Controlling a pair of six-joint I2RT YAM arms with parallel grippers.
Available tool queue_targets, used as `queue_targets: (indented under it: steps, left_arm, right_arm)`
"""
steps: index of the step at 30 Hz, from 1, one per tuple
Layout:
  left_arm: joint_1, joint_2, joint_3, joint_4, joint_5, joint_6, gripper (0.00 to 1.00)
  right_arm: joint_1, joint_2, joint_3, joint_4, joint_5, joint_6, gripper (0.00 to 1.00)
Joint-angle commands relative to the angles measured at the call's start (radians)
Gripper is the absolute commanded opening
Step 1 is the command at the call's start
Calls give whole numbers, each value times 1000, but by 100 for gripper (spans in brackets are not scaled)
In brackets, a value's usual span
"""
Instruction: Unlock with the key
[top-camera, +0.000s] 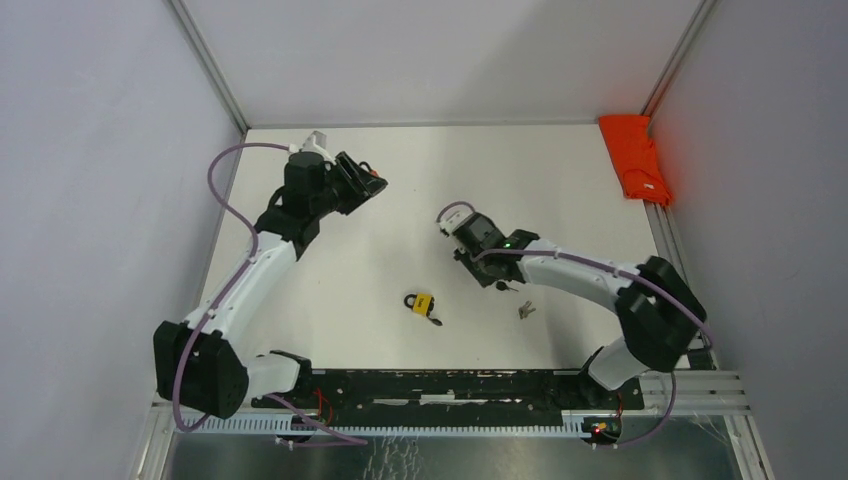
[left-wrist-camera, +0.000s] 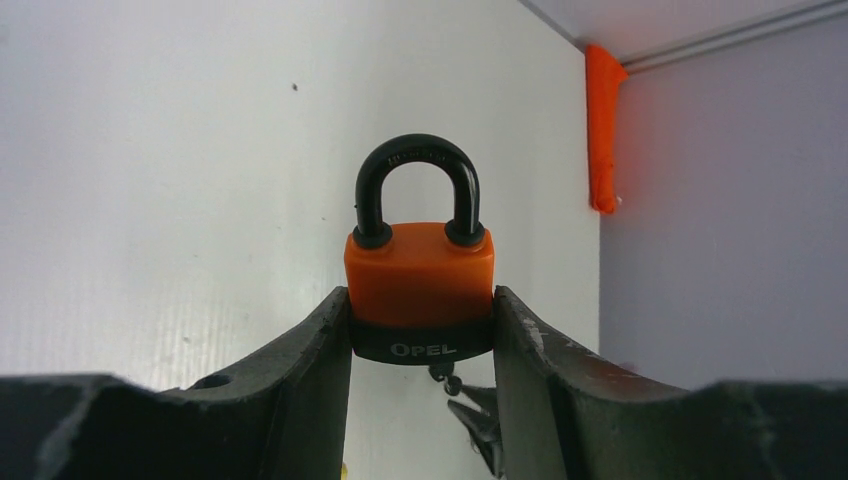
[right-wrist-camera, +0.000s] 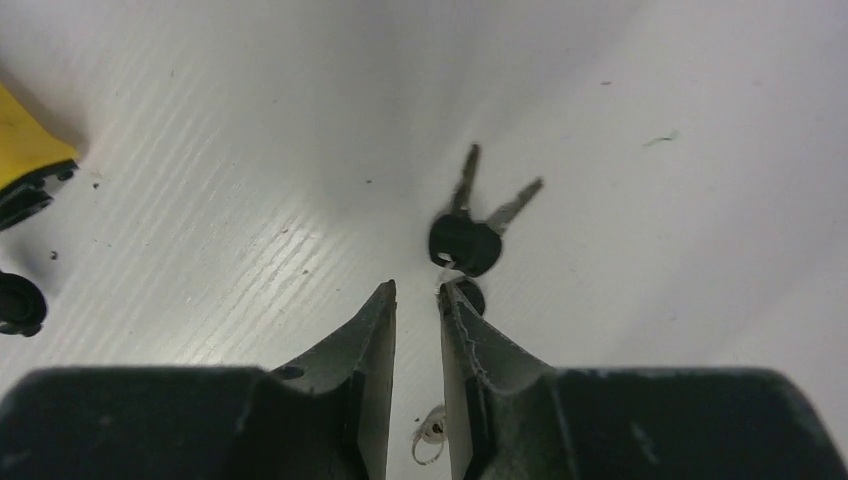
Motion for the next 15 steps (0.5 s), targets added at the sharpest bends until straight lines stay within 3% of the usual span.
queue_targets:
  steps: [1, 15]
  left_arm:
    - [9, -87, 61, -23, -108, 100, 2]
    - [16, -107, 39, -28, -108, 117, 2]
  right_arm:
    - [59, 106, 49, -68, 93, -60, 28]
    - [63, 230, 91, -54, 192, -71, 34]
